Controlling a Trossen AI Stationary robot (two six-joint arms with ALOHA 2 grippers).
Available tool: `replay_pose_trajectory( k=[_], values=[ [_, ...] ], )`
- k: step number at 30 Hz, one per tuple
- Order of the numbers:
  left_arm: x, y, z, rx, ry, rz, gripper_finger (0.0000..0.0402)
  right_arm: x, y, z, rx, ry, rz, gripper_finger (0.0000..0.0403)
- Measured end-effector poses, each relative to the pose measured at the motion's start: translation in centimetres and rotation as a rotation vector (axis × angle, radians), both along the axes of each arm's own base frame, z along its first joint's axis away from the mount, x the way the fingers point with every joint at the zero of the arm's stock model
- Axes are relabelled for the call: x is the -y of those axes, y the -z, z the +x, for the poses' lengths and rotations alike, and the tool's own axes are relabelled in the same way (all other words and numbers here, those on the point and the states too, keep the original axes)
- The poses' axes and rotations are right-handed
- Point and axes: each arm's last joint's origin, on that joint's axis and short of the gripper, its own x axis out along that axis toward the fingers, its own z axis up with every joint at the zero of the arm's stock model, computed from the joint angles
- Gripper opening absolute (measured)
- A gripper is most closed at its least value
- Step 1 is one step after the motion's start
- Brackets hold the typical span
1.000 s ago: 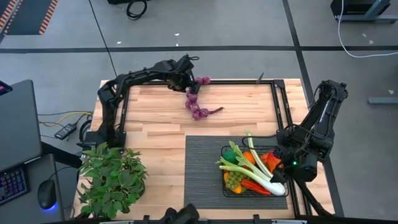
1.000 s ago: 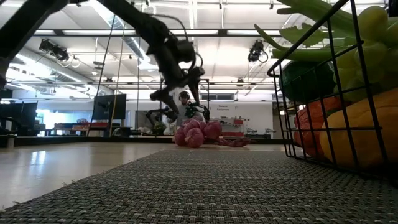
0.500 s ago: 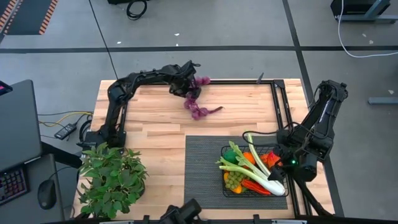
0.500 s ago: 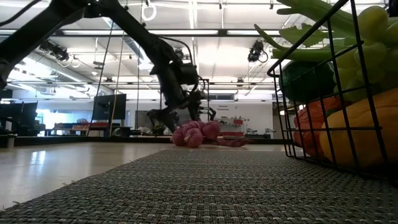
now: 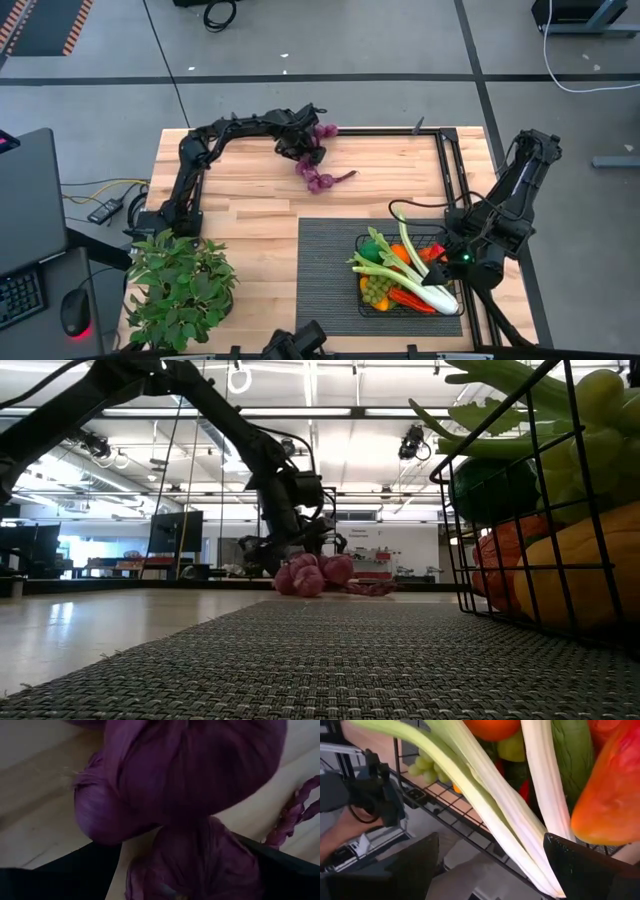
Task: Build produce basket
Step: Put the garlic into the wire basket
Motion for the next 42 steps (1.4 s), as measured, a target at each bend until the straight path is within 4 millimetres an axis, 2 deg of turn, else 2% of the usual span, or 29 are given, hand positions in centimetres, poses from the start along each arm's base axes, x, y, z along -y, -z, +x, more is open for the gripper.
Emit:
replay_pose_trajectory(
  k=[5, 9, 17, 22, 27, 32, 37, 42],
  values=[
    [-0.2, 0.0, -0.1, 0.005, 0.03, 0.017, 0.0354, 0.5, 0.0, 0.6, 0.01, 0.062, -0.002, 0.0361],
    [0.2, 0.0, 0.1, -0.004, 0.073, 0.023, 0.0335, 0.8, -0.1, 1.1, 0.052, 0.111, -0.025, 0.0361],
    [1.7, 0.1, 0.5, -0.049, 0.129, 0.005, 0.025, 1.0, -0.1, 1.3, 0.081, 0.098, -0.06, 0.0361],
    [2.2, -1.0, 0.6, -0.003, 0.099, -0.035, 0.0196, 0.5, -0.3, 1.2, 0.109, 0.04, -0.051, 0.0361],
    [2.9, -3.6, 0.6, 0.056, 0.109, -0.013, 0.0179, 0.2, -0.4, 1.0, 0.114, -0.036, -0.052, 0.0361],
    [4.4, -7.3, 0.4, 0.143, 0.119, 0.008, 0.0199, 0.2, -0.5, 1.0, 0.133, -0.075, -0.069, 0.0361],
    [7.4, -11.0, 0.5, 0.221, 0.147, 0.029, 0.021, 0.8, -1.2, 0.7, 0.209, -0.07, -0.088, 0.0361],
    [11.6, -14.5, 1.1, 0.329, 0.128, 0.002, 0.0203, 1.7, -2.1, 0.2, 0.296, -0.084, -0.104, 0.0361]
  ],
)
